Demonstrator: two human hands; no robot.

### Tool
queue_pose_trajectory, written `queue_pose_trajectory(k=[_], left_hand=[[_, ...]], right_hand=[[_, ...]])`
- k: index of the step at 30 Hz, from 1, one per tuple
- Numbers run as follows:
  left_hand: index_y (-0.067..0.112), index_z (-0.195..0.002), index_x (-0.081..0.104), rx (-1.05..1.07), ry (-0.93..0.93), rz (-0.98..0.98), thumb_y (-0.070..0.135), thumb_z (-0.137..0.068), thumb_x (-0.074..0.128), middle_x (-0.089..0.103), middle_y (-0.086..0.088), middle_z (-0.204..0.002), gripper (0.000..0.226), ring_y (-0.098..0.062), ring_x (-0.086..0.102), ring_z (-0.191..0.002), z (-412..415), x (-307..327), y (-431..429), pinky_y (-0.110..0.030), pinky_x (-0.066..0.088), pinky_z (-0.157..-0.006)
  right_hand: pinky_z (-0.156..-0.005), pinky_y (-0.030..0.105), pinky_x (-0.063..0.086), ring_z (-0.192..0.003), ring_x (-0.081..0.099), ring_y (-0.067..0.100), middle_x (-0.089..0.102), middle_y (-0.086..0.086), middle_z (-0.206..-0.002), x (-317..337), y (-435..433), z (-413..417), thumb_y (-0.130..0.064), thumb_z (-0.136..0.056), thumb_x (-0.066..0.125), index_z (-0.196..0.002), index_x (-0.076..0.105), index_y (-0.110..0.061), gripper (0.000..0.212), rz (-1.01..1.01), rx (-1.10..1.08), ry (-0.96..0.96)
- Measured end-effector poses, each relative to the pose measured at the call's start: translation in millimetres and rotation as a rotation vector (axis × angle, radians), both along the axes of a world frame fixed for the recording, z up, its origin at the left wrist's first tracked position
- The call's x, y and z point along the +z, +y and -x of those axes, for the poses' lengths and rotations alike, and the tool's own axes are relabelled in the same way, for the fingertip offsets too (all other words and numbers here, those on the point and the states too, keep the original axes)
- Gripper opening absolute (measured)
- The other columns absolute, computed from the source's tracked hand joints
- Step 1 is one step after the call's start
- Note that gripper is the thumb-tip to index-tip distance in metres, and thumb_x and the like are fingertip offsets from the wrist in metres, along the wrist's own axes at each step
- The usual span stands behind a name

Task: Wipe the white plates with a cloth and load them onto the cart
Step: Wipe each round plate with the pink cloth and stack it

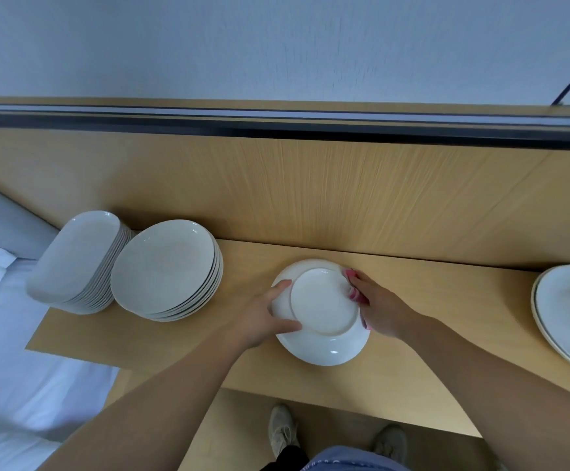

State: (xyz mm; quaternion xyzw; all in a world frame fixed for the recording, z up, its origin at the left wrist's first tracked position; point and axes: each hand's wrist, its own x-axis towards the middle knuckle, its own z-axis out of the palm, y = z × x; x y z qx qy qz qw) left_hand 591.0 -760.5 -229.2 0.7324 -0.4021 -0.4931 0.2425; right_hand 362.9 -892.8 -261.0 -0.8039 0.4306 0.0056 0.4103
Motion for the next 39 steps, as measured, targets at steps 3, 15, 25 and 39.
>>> queue_pose_trajectory(k=[3, 15, 25, 39], left_hand=[[0.040, -0.149, 0.029, -0.044, -0.053, -0.038, 0.025, -0.073, 0.082, 0.038, 0.003, -0.136, 0.093, -0.020, 0.043, -0.122, 0, -2, 0, -0.030, 0.042, -0.100], [0.046, -0.146, 0.028, 0.064, 0.002, 0.030, 0.031, -0.072, 0.080, 0.039, 0.005, -0.135, 0.092, -0.020, 0.044, -0.122, 14, -14, 3, -0.035, 0.045, -0.101], [0.034, -0.143, 0.040, 0.228, 0.033, 0.132, 0.023, -0.089, 0.067, 0.044, 0.003, -0.141, 0.062, -0.016, 0.046, -0.120, 26, -6, -10, -0.029, 0.045, -0.097], [0.043, -0.148, 0.026, 0.326, 0.236, 0.075, 0.024, -0.080, 0.076, 0.038, 0.009, -0.138, 0.087, -0.024, 0.046, -0.126, 40, -21, -2, -0.048, 0.049, -0.099]], right_hand=[[-0.069, 0.025, 0.052, -0.119, 0.037, 0.015, 0.011, -0.012, -0.159, -3, -5, -1, -0.020, -0.102, 0.039, -0.151, 0.026, -0.035, 0.052, 0.006, 0.060, 0.025], [-0.056, 0.016, 0.040, -0.066, 0.047, 0.004, 0.052, 0.007, -0.088, -21, 37, 14, -0.041, -0.101, 0.042, -0.128, 0.053, -0.022, 0.035, 0.240, -0.078, -0.172], [-0.097, 0.033, 0.048, -0.093, 0.053, 0.009, 0.024, -0.011, -0.153, -16, 53, 17, 0.004, -0.096, 0.040, -0.152, 0.018, -0.033, 0.070, -0.079, -0.254, -0.199], [-0.088, 0.017, 0.045, -0.115, 0.051, 0.019, 0.041, -0.005, -0.143, -5, 53, 15, 0.000, -0.095, 0.047, -0.144, 0.043, -0.035, 0.061, -0.004, -0.251, -0.192]])
